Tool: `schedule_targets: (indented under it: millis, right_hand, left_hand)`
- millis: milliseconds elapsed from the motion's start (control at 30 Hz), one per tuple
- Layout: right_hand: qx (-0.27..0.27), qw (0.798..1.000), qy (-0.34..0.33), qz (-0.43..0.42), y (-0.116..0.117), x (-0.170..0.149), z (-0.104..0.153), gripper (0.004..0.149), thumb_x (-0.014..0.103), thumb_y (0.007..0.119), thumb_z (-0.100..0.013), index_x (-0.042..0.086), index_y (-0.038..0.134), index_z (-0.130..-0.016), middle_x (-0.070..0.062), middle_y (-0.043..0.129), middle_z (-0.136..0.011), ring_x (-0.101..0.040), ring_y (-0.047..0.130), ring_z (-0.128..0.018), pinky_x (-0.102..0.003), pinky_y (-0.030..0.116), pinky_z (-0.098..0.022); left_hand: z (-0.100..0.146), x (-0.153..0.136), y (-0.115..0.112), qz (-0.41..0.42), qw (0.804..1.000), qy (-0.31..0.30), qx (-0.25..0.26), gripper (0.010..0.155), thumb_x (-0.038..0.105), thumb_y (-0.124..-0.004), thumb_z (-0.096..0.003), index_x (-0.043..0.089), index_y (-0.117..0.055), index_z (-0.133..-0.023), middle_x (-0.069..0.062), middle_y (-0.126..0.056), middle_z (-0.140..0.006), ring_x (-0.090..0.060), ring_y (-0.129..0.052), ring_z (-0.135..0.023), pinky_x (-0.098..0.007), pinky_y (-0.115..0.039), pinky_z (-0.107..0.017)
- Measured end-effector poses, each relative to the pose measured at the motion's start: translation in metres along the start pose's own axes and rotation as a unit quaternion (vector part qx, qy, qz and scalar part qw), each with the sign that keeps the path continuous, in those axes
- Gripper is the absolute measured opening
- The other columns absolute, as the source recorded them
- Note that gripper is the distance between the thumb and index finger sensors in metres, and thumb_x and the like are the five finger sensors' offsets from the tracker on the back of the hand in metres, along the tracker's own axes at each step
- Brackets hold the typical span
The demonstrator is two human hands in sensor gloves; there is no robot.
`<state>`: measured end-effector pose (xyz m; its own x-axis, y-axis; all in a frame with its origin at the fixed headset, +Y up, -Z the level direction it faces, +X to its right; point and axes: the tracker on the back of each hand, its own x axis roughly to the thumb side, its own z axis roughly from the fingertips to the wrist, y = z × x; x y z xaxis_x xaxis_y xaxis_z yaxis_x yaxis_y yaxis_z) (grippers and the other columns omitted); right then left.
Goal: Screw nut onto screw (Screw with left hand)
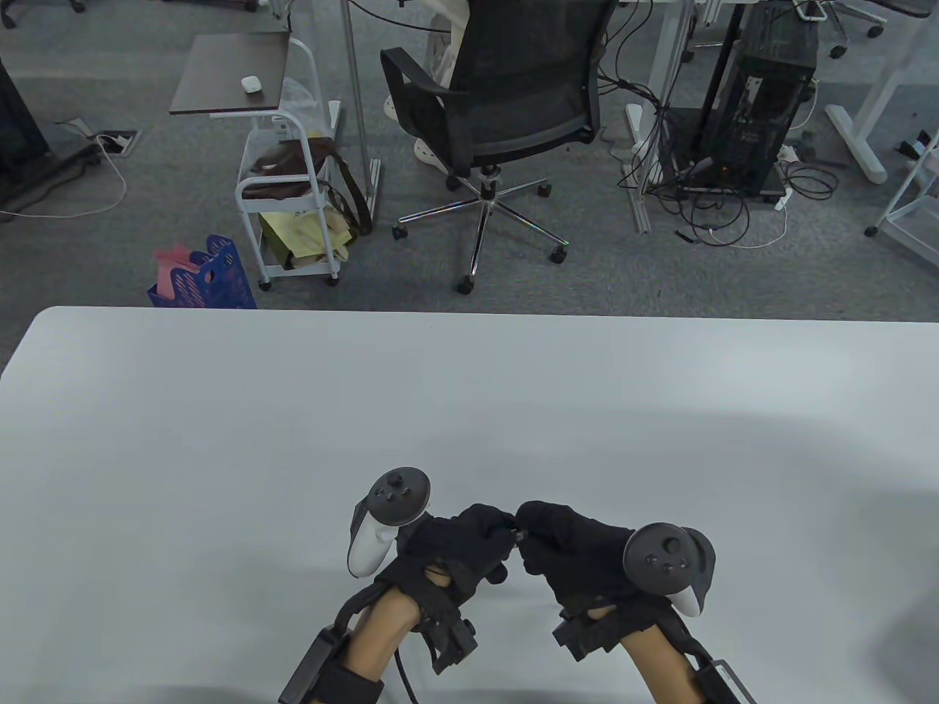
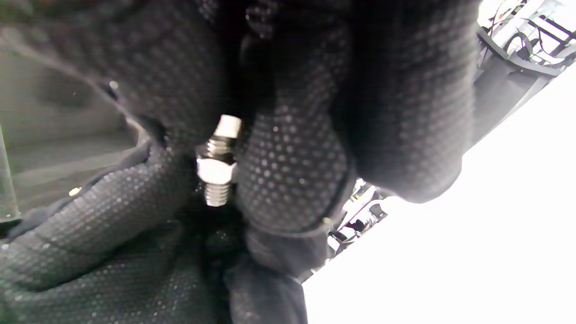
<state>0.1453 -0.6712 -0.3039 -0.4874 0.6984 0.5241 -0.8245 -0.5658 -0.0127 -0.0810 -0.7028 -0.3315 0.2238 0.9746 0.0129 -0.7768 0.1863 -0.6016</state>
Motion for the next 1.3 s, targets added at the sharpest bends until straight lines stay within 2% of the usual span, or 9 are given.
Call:
schedule_targets:
  millis: [200, 400, 467, 600, 833, 933, 1067, 1133, 1300]
  right_hand:
    - [0.023, 1.0, 0.009, -0.007, 0.003, 0.0, -0.001, 0.049, 0.032, 0.095, -0.033, 0.016, 0.085, -0.079, -0.008, 0.101, -0.065, -0.016, 0.116, -0.034, -0.039, 0.103, -0.031]
    - [0.007, 0.999, -0.013, 0.028, 0.0, 0.009, 0.0, 0.049, 0.03, 0.096, -0.032, 0.015, 0.086, -0.077, -0.009, 0.102, -0.063, -0.016, 0.117, -0.032, -0.038, 0.103, -0.029]
    - [0.003, 0.999, -0.015, 0.028, -0.001, 0.009, 0.0, 0.049, 0.031, 0.097, -0.032, 0.015, 0.086, -0.076, -0.008, 0.102, -0.063, -0.015, 0.117, -0.031, -0.038, 0.104, -0.029]
    - [0.002, 1.0, -0.008, 0.021, 0.002, 0.006, 0.001, 0.048, 0.031, 0.096, -0.032, 0.015, 0.087, -0.076, -0.008, 0.103, -0.062, -0.015, 0.117, -0.03, -0.037, 0.104, -0.028]
    - [0.001, 0.999, 0.009, 0.033, 0.003, 0.012, -0.005, 0.048, 0.031, 0.096, -0.032, 0.015, 0.086, -0.077, -0.007, 0.103, -0.063, -0.015, 0.117, -0.031, -0.037, 0.104, -0.028]
    - [0.013, 0.998, 0.013, 0.066, 0.007, 0.018, -0.01, 0.048, 0.032, 0.095, -0.032, 0.017, 0.086, -0.077, -0.006, 0.102, -0.063, -0.014, 0.117, -0.032, -0.037, 0.104, -0.029]
    - [-0.002, 0.999, 0.029, 0.031, 0.011, 0.015, -0.008, 0.048, 0.032, 0.095, -0.032, 0.017, 0.085, -0.077, -0.006, 0.102, -0.063, -0.013, 0.117, -0.031, -0.036, 0.104, -0.029]
    - [-0.003, 0.999, 0.027, 0.027, 0.011, 0.012, -0.005, 0.048, 0.032, 0.095, -0.032, 0.017, 0.086, -0.077, -0.006, 0.102, -0.063, -0.014, 0.117, -0.031, -0.037, 0.104, -0.029]
    - [-0.006, 0.999, 0.023, 0.024, 0.012, 0.007, 0.004, 0.048, 0.031, 0.095, -0.032, 0.016, 0.086, -0.077, -0.007, 0.102, -0.062, -0.014, 0.117, -0.031, -0.037, 0.104, -0.028]
  left_hand:
    - [-0.001, 0.005, 0.0, -0.024, 1.0, -0.005, 0.011, 0.057, 0.038, -0.071, -0.0446, 0.001, -0.074, -0.088, -0.028, -0.081, -0.078, -0.045, -0.09, -0.052, -0.064, -0.065, -0.049]
    - [0.002, 0.01, -0.001, -0.025, 1.0, -0.015, -0.002, 0.056, 0.036, -0.072, -0.045, 0.006, -0.064, -0.092, -0.025, -0.074, -0.084, -0.042, -0.087, -0.058, -0.062, -0.064, -0.052]
    - [0.003, 0.008, -0.001, -0.017, 1.0, -0.015, -0.003, 0.066, 0.043, -0.069, -0.0454, 0.007, -0.058, -0.099, -0.027, -0.07, -0.09, -0.043, -0.086, -0.062, -0.063, -0.063, -0.054]
    - [0.003, 0.011, 0.0, -0.05, 0.998, -0.018, 0.04, 0.056, 0.037, -0.071, -0.0444, 0.002, -0.077, -0.087, -0.029, -0.082, -0.078, -0.046, -0.091, -0.051, -0.064, -0.066, -0.048]
    - [0.004, 0.006, 0.003, -0.016, 1.0, -0.011, 0.019, 0.066, 0.043, -0.069, -0.0455, 0.006, -0.061, -0.099, -0.028, -0.073, -0.087, -0.044, -0.088, -0.059, -0.063, -0.064, -0.052]
    - [0.005, 0.008, 0.005, -0.034, 0.998, -0.005, 0.047, 0.059, 0.039, -0.07, -0.0444, 0.002, -0.073, -0.089, -0.029, -0.081, -0.079, -0.045, -0.091, -0.051, -0.064, -0.067, -0.048]
    - [0.006, 0.007, 0.009, -0.021, 0.999, -0.01, 0.021, 0.057, 0.037, -0.071, -0.0451, 0.006, -0.065, -0.093, -0.025, -0.075, -0.084, -0.042, -0.089, -0.056, -0.062, -0.066, -0.051]
    - [0.006, 0.003, 0.008, -0.012, 1.0, -0.003, 0.018, 0.066, 0.045, -0.069, -0.0455, 0.007, -0.059, -0.099, -0.027, -0.073, -0.087, -0.043, -0.088, -0.059, -0.062, -0.065, -0.052]
    - [0.003, 0.005, 0.002, -0.036, 0.999, 0.009, 0.016, 0.057, 0.038, -0.07, -0.0448, 0.002, -0.072, -0.089, -0.028, -0.081, -0.078, -0.044, -0.091, -0.051, -0.063, -0.067, -0.048]
